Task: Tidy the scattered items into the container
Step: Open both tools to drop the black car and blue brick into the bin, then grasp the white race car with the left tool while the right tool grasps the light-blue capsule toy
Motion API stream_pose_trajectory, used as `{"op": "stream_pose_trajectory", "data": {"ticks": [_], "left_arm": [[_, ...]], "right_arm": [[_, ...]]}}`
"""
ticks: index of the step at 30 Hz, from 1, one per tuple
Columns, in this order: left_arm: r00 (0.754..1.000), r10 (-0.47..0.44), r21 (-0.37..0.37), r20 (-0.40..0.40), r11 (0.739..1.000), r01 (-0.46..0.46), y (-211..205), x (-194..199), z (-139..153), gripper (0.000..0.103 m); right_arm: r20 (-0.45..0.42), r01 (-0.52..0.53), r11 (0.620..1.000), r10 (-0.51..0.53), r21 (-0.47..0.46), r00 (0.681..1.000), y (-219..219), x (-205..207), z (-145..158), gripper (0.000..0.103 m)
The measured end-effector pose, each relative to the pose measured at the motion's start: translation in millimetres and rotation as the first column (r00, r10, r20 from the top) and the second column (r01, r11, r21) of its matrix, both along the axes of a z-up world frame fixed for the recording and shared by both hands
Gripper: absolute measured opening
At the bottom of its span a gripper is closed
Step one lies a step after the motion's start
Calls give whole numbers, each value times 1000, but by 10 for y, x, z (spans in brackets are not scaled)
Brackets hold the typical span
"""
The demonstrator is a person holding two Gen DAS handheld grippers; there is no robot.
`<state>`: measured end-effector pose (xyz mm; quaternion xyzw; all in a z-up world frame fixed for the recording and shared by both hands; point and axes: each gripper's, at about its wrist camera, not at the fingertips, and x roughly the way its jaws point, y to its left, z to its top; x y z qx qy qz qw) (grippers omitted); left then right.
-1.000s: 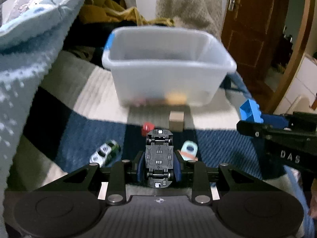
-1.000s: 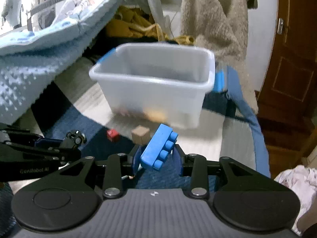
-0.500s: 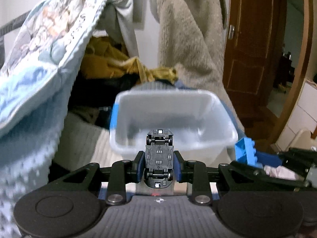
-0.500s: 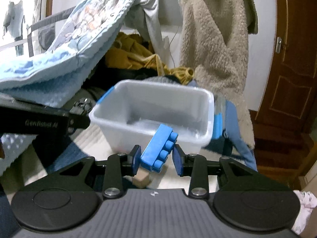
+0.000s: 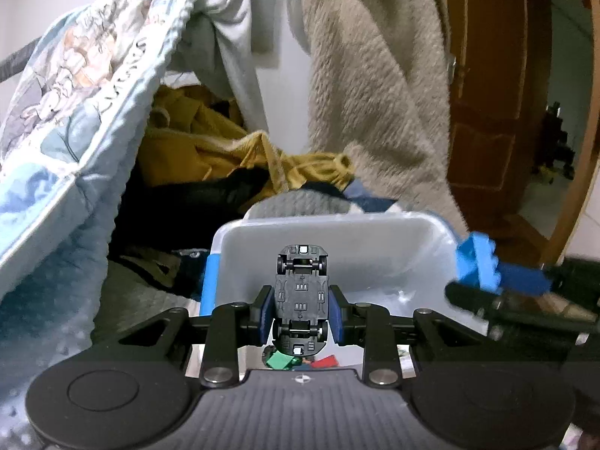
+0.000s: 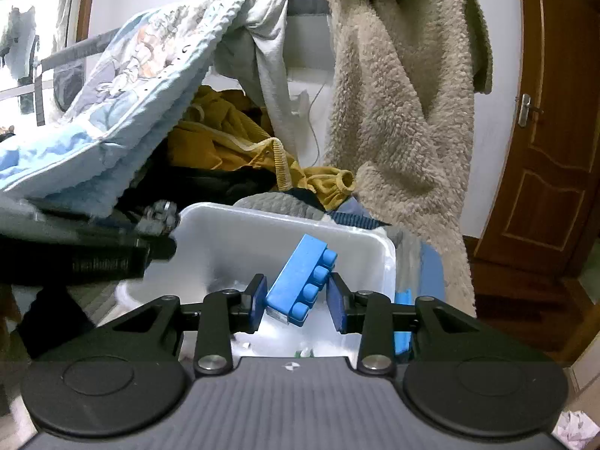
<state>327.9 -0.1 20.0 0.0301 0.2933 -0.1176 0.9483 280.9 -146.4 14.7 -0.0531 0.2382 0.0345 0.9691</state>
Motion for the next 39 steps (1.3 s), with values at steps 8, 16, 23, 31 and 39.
{"op": "stream_pose_trajectory", "data": {"ticks": [8, 16, 23, 31, 39], "left_arm": [[999, -4, 0, -52, 1000, 4, 1, 197, -289, 33], [999, -16, -15, -36, 1000, 16, 50, 126, -272, 44], [1000, 7, -59, -7, 998, -7, 296, -176, -41, 51], [999, 48, -13, 5, 999, -48, 655, -774, -40, 57], [994, 55, 30, -96, 998, -53, 822, -1142, -437, 57]], "right_arm": [[-84, 8, 999, -5, 36, 996, -11, 357, -250, 39], [-99, 39, 999, -37, 25, 994, -21, 414, -337, 52], [-50, 31, 998, -28, 49, 998, -4, 200, -173, 55], [-32, -25, 998, 27, 54, 999, 82, -243, -38, 57], [-107, -31, 998, 36, 51, 994, 147, -689, -292, 58]]}}
